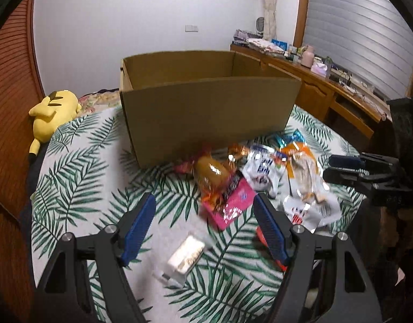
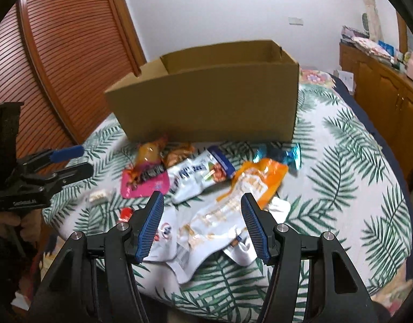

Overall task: Organize snacks
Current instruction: 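Grasp the small white wrapped candy with the left tool while the right tool grasps the orange pouch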

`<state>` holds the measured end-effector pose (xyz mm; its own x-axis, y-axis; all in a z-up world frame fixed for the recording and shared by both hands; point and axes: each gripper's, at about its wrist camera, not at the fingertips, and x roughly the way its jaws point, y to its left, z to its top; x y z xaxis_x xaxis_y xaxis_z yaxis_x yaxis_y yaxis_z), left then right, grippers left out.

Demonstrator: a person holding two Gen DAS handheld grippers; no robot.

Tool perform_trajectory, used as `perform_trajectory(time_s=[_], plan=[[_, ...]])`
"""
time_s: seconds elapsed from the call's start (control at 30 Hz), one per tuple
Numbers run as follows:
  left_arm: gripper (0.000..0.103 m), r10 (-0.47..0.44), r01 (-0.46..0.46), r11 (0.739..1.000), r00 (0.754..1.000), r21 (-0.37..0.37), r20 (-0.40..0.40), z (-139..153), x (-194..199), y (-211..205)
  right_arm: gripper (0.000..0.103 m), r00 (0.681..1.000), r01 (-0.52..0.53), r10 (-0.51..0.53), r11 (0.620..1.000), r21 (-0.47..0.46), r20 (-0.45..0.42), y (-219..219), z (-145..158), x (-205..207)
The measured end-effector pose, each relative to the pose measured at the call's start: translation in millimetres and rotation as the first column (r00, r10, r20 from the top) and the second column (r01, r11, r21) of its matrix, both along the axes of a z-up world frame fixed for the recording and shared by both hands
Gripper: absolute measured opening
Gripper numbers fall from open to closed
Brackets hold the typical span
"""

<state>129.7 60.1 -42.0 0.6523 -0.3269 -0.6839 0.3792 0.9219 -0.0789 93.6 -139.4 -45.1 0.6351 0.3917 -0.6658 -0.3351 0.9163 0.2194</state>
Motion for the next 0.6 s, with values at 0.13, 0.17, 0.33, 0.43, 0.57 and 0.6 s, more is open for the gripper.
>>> perform_trajectory(time_s=[0.13, 0.17, 0.33, 0.43, 0.57, 0.6], plan=[[0.075, -0.002, 0.002, 1.0, 1.0, 0.015, -0.027, -11, -1, 5, 0.061, 1.0, 0.022, -0.022, 1.0, -0.015, -0.017, -5, -9, 4], [0.075, -0.002, 0.002, 1.0, 0.999, 0.018, -0.033, -13, -1, 6, 0.061, 0.999, 0.024, -0.025, 1.0, -0.015, -0.022, -6, -11, 6], [0.075, -0.001, 0.002, 1.0, 0.999, 0.028, -0.05, -21, -3, 11, 0.061, 0.998, 0.033, -0.034, 0.999, -0.019, -0.048, -7, -19, 11], [0.075, -0.002, 0.004, 0.999, 0.998, 0.042, -0.055, -25, -3, 11, 0.061, 0.997, 0.034, -0.036, 0.999, -0.025, -0.063, -5, -24, 16], [0.075, 0.007, -0.004, 0.999, 0.998, 0.047, -0.067, -29, -2, 11, 0.062, 0.997, 0.038, -0.042, 0.998, -0.056, -0.07, 1, -27, 23], [0.075, 0.008, -0.004, 0.999, 0.998, 0.047, -0.069, -30, -1, 12, 0.062, 0.996, 0.04, -0.044, 0.997, -0.061, -0.074, 2, -28, 25]])
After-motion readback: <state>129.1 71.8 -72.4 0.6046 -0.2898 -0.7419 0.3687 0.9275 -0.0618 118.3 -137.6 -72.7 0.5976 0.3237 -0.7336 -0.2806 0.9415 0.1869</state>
